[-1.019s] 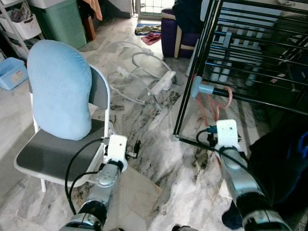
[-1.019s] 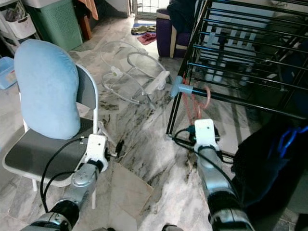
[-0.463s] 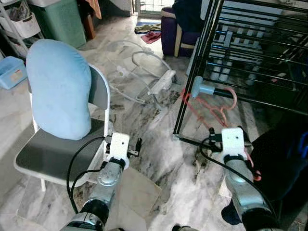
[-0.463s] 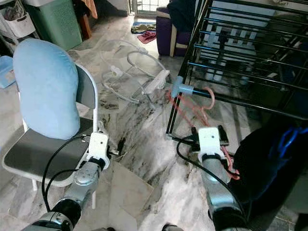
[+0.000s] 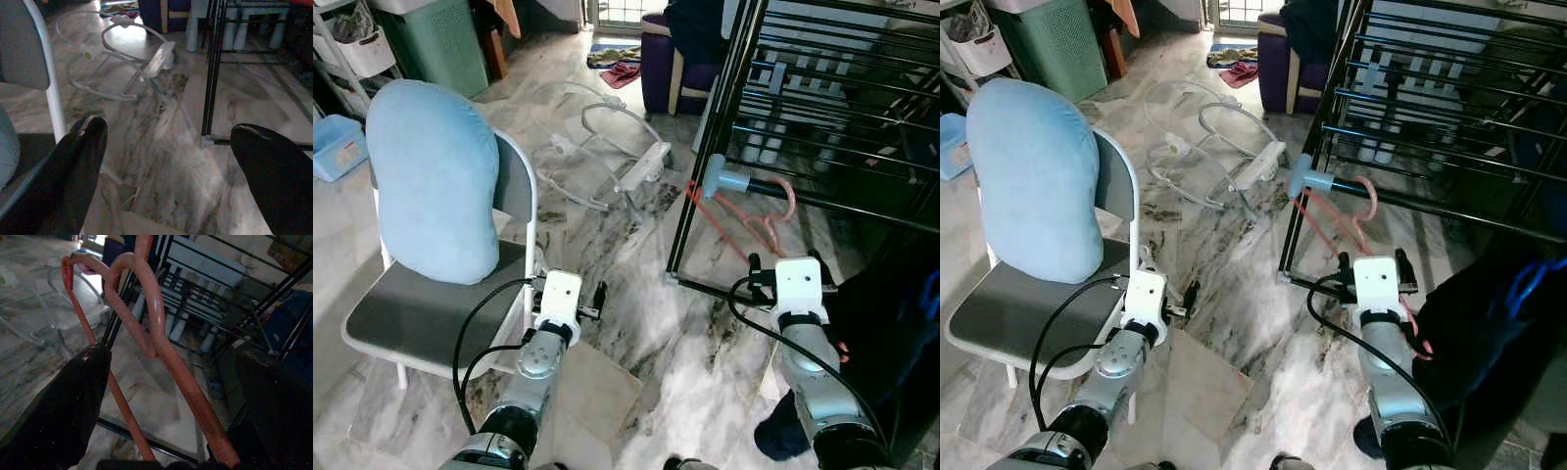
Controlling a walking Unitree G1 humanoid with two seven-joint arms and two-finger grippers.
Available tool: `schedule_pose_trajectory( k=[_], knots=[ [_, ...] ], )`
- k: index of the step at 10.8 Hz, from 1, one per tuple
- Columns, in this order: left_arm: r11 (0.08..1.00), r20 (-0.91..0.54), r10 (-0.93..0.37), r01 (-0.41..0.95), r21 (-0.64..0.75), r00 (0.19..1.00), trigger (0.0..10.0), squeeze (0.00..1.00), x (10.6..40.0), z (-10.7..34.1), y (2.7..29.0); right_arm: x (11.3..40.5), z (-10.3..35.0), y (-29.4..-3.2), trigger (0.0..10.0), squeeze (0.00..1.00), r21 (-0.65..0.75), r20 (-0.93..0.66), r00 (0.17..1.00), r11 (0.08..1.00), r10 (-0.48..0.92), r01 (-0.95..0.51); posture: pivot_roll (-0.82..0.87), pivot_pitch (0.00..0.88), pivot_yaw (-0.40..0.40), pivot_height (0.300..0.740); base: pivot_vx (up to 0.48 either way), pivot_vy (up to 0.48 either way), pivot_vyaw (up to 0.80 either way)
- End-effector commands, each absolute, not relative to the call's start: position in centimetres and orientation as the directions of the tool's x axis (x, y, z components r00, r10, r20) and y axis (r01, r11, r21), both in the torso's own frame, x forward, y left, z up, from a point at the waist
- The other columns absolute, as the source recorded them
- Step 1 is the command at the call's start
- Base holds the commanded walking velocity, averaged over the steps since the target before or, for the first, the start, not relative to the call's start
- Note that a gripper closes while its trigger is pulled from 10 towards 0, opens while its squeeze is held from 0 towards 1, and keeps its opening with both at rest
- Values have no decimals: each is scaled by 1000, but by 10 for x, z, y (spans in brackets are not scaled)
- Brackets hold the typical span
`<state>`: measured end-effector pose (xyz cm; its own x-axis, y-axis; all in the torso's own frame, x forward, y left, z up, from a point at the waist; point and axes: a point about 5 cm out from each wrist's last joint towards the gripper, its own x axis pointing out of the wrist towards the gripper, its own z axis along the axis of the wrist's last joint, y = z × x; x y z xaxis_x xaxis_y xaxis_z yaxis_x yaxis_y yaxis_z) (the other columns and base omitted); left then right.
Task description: Hang hanger
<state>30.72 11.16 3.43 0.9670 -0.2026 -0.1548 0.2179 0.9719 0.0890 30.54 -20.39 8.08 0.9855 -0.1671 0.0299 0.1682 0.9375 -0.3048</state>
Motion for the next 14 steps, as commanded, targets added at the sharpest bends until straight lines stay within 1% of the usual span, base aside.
schedule_pose_trajectory(
  k=[1, 2, 5, 7, 8, 14],
  knots=[
    [972, -173, -197, 216, 95, 965, 10000, 0, 304, 30, 112, 304, 83, -206, 10000, 1000, -299, 44, 983, 937, -176, 181, -97, 106, 11, 740, 0, 0, 0],
    [971, -175, -199, 218, 95, 964, 10000, 0, 304, 30, 111, 304, 84, -205, 10000, 1000, -298, 49, 984, 938, -173, 180, -100, 105, 11, 740, 0, 0, 0],
    [970, -177, -203, 222, 95, 963, 10000, 0, 306, 31, 109, 304, 85, -205, 10000, 1000, -293, 53, 986, 941, -160, 169, -111, 103, 9, 740, -220, 0, 0],
    [969, -185, -211, 231, 92, 960, 10000, 0, 305, 29, 107, 303, 85, -204, 10000, 1000, -288, 52, 987, 944, -151, 160, -116, 103, 9, 740, 0, 0, 0],
    [968, -189, -212, 232, 92, 959, 10000, 0, 304, 29, 106, 303, 85, -203, 10000, 1000, -282, 50, 988, 947, -144, 152, -121, 101, 9, 740, -247, 0, 0],
    [968, -199, -211, 233, 98, 957, 10000, 0, 304, 27, 106, 303, 87, -202, 10000, 1000, -284, 53, 990, 948, -133, 143, -121, 101, 6, 740, -393, 0, 0]
  ],
)
